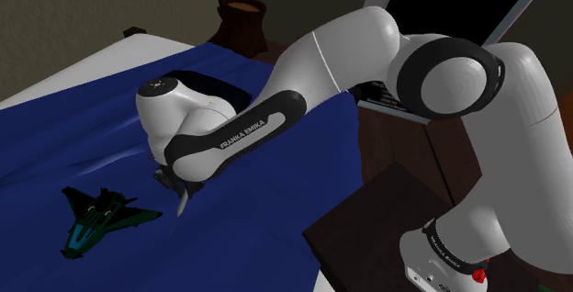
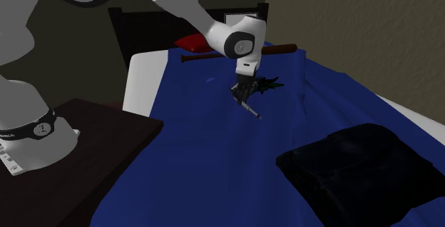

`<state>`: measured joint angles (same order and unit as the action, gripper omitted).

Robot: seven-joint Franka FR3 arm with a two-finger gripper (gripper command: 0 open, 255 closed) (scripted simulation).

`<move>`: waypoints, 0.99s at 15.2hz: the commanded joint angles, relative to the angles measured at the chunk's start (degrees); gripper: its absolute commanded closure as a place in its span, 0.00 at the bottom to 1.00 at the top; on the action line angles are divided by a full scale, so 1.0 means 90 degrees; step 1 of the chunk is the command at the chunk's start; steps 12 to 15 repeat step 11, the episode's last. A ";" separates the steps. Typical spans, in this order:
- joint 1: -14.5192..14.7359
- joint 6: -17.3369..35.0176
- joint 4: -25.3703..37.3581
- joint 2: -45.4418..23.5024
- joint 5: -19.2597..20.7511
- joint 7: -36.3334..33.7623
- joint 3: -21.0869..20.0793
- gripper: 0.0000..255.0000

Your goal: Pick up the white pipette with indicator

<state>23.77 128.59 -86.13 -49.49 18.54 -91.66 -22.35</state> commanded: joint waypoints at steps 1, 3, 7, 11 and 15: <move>-0.0029 -0.0099 -0.0026 0.0124 -0.0036 0.0016 -0.0037 1.00; -0.0053 -0.0194 -0.0046 0.0240 -0.0071 0.0028 -0.0072 1.00; -0.0099 -0.0393 -0.0068 0.0462 -0.0142 0.0055 -0.0140 1.00; -0.0123 -0.0504 -0.0069 0.0577 -0.0181 0.0070 -0.0175 1.00; -0.0123 -0.0504 -0.0069 0.0577 -0.0181 0.0070 -0.0175 1.00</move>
